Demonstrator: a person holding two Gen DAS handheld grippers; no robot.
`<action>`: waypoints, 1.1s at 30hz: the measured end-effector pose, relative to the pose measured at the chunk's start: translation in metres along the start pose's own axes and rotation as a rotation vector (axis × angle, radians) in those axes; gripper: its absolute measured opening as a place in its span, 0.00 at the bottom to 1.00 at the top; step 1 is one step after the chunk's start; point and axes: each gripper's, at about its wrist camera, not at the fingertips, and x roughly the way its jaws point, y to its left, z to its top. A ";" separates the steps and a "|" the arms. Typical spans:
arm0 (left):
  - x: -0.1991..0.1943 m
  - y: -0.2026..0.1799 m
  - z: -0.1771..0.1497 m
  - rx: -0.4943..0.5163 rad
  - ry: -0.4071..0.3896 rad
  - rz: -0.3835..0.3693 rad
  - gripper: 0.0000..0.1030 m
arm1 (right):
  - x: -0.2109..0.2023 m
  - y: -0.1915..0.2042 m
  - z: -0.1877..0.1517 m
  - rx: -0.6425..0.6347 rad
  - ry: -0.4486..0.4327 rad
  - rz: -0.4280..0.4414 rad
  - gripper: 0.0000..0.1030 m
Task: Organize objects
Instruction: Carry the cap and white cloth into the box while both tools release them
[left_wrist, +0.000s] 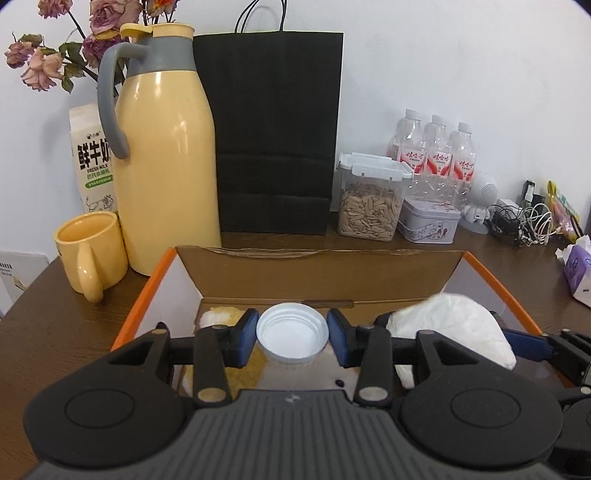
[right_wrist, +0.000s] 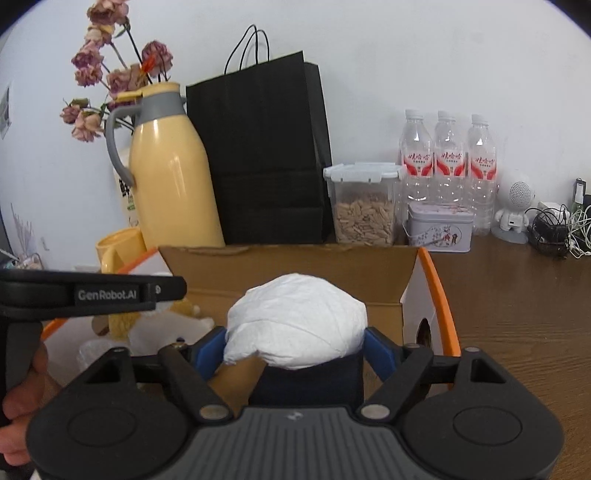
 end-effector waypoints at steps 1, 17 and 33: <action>-0.001 0.000 0.000 0.004 -0.002 0.005 0.55 | -0.001 0.002 -0.001 -0.007 0.001 -0.007 0.86; -0.026 -0.005 0.005 0.009 -0.098 0.038 1.00 | -0.025 0.012 -0.001 -0.045 -0.044 -0.034 1.00; -0.121 0.021 -0.002 0.018 -0.220 0.057 1.00 | -0.116 0.043 -0.002 -0.158 -0.175 -0.035 1.00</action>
